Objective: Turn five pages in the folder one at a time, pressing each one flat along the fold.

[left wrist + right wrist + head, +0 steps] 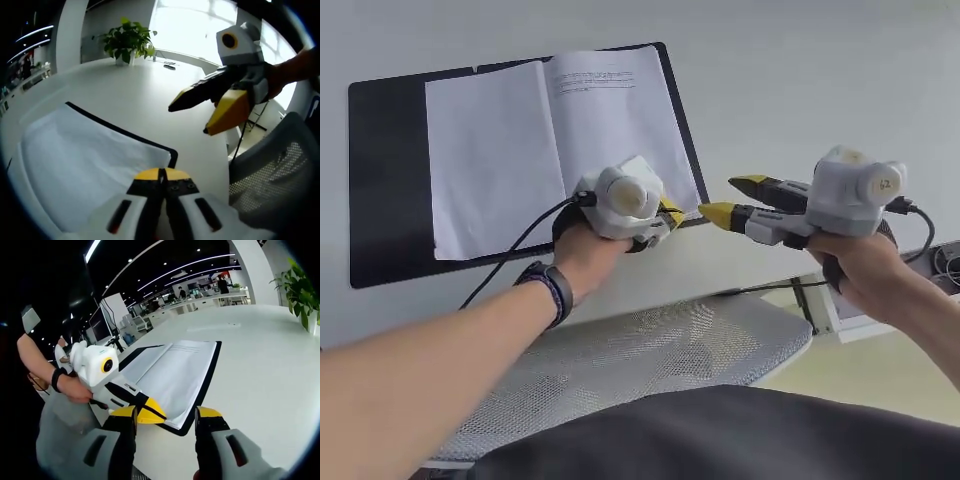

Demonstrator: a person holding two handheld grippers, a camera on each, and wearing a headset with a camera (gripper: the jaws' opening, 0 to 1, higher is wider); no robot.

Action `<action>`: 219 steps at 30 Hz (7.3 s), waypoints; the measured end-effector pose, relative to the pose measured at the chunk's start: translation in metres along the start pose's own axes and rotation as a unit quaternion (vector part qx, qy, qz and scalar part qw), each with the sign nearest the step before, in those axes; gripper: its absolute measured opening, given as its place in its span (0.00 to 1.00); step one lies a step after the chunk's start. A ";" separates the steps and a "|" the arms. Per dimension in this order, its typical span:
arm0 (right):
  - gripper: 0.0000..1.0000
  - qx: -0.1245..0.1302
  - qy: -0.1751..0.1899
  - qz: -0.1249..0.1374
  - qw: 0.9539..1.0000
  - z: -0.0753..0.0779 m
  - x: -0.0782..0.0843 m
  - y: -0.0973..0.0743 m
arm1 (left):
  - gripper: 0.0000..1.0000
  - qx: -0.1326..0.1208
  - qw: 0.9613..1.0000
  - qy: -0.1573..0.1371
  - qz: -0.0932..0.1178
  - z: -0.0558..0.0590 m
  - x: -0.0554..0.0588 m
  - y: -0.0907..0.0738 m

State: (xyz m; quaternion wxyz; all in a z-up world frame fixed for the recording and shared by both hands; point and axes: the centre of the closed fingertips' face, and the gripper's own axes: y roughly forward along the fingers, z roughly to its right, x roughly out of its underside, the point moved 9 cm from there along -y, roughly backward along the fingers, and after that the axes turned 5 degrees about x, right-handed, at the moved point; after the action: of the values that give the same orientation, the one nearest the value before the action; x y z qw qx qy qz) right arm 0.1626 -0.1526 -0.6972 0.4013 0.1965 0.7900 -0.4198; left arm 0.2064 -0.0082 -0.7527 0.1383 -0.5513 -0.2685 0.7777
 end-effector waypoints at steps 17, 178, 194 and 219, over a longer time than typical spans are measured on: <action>0.43 0.003 0.002 0.002 1.000 0.001 0.001 -0.003 | 0.00 0.015 0.999 -0.034 0.018 0.005 -0.009 -0.010; 0.39 0.007 0.009 -0.016 1.000 0.003 0.007 0.005 | 0.27 -0.059 0.997 0.051 0.008 -0.013 -0.009 0.005; 0.46 0.030 -0.003 -0.003 1.000 0.001 0.012 -0.015 | 0.25 -0.039 0.993 -0.047 0.097 -0.004 -0.029 -0.011; 0.40 0.033 0.021 0.011 0.999 0.006 0.014 -0.015 | 0.33 -0.072 0.993 0.090 0.013 -0.010 -0.003 0.013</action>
State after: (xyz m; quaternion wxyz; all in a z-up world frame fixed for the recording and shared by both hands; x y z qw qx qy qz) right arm 0.1477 -0.1665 -0.7031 0.3826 0.2271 0.7817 -0.4371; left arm 0.2181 -0.0175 -0.7596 0.1122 -0.6312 -0.3032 0.7050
